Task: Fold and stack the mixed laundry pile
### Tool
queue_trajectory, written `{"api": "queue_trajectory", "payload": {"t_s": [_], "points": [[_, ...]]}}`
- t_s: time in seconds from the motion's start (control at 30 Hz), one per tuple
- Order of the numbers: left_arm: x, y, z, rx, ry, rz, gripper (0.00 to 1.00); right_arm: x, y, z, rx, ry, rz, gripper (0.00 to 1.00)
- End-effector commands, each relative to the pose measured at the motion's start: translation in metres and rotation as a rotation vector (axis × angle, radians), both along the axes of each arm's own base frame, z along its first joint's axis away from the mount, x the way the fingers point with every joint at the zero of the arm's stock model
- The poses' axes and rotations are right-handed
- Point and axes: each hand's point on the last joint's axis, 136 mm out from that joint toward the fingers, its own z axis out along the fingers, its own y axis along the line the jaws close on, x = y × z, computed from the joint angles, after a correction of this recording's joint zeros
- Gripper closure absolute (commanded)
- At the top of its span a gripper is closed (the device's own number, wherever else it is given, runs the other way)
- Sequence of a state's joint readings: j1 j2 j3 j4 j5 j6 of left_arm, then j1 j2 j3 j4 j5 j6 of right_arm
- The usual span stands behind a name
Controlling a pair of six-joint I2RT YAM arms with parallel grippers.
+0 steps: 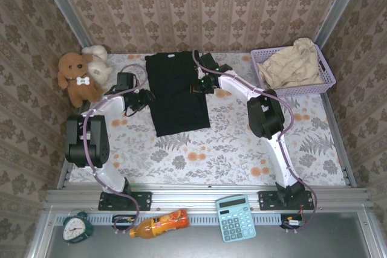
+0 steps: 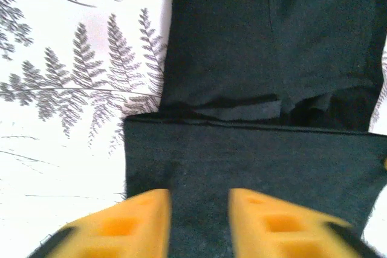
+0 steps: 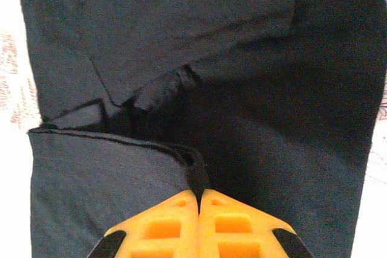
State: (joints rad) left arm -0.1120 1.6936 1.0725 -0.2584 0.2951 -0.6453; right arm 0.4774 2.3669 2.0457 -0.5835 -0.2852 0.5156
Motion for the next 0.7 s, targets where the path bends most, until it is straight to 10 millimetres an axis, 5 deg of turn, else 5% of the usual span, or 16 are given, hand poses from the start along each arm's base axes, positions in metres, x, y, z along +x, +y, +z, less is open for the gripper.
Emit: {"api": "queue_trajectory", "payload": {"t_s": [0.0,0.37,0.53,0.67], "points": [[-0.007,0.01,-0.017,0.067,0.066,0.021,0.4,0.005,-0.003,0.01,0.017,-0.024,-0.022,1.0],[-0.003,-0.001,-0.06,-0.01,0.107,0.07,0.6,0.002,0.003,-0.005,0.043,0.016,-0.011,1.0],[0.0,-0.006,-0.066,-0.026,0.106,0.064,0.76,0.001,0.004,-0.007,0.046,0.022,-0.006,1.0],[0.006,-0.009,-0.061,-0.035,0.093,0.053,1.0,0.0,0.004,-0.009,0.046,0.023,0.001,1.0]]}}
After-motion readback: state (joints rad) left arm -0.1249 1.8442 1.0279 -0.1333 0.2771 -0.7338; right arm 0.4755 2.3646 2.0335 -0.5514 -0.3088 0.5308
